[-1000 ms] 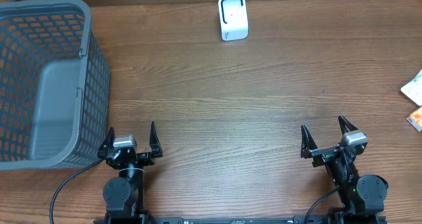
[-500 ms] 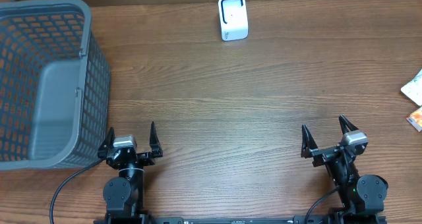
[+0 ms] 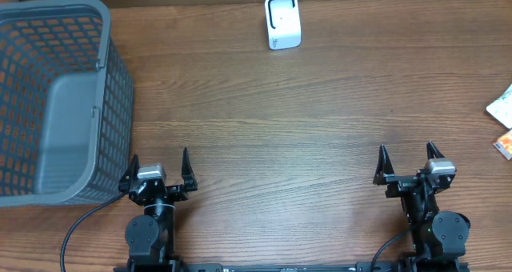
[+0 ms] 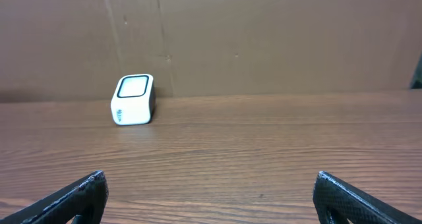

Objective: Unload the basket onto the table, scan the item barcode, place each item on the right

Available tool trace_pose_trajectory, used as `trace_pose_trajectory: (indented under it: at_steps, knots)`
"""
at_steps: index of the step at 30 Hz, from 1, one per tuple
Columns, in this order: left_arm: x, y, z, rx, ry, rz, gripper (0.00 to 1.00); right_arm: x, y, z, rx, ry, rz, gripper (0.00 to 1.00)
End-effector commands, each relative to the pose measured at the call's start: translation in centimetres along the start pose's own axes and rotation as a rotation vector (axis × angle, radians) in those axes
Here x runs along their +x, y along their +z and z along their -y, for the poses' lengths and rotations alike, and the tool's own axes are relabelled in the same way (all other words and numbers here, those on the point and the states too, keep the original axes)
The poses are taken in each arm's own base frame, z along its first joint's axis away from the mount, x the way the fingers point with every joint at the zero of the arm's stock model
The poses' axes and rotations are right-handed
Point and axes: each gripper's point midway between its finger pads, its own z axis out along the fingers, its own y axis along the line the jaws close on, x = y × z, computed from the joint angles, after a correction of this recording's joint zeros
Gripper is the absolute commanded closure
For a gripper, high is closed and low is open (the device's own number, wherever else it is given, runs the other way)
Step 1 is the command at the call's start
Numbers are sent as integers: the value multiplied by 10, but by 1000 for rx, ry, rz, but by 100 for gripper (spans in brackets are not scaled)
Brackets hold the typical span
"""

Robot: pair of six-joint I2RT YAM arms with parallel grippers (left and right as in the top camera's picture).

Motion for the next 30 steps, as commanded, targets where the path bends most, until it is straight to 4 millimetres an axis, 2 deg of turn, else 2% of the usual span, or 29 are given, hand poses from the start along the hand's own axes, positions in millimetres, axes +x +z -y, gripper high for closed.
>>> trace_pose_trajectory:
  at_steps: [1, 30]
  knots:
    - [0, 0, 0, 2, 22, 6, 0, 2, 0, 5, 28, -37, 2, 0]
    - [0, 0, 0, 2, 22, 6, 0, 1, 0, 4, 24, -56, 5, 0]
